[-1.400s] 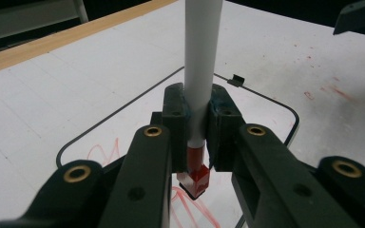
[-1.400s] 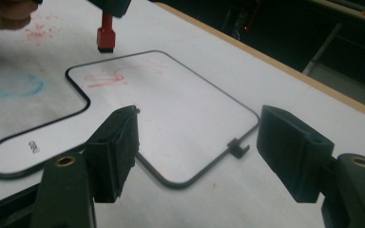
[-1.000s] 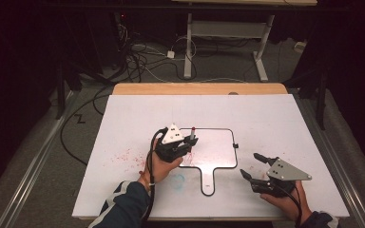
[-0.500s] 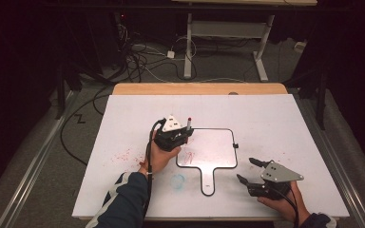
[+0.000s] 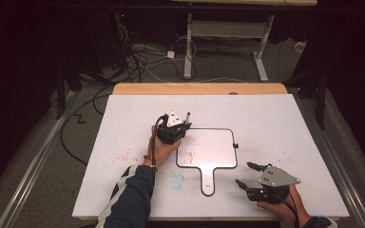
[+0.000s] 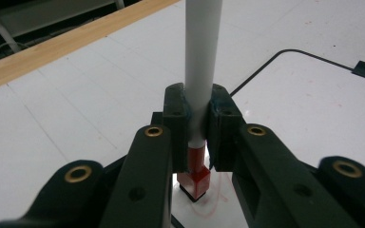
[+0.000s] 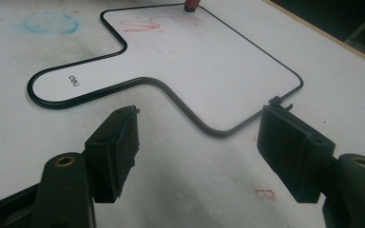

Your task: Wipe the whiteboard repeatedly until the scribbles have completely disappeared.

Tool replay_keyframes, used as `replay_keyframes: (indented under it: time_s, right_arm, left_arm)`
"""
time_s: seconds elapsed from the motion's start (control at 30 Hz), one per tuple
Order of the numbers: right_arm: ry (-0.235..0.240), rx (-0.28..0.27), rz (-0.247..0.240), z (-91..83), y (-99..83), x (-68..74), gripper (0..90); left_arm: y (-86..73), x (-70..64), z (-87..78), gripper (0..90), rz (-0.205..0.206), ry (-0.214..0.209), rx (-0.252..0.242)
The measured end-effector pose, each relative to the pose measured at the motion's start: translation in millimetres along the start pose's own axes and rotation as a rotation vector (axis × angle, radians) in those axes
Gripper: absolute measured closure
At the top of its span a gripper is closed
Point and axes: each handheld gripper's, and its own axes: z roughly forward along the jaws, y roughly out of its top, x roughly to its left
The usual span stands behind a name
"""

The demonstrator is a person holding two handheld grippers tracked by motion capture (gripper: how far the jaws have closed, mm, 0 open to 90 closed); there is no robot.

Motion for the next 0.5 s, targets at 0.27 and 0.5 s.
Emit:
replay_keyframes:
  time_s: [0.27,0.5]
  right_arm:
    - [0.014,0.0,-0.015,0.3,1.1,3.2,31.7]
    - [0.014,-0.001,-0.018,-0.5,0.9,3.4,31.9]
  left_arm:
    - [6.7,-18.6,13.2,78.5,-0.015,-0.073,-0.024]
    - [3.8,-8.7,7.5,78.6,0.03,0.025,-0.001]
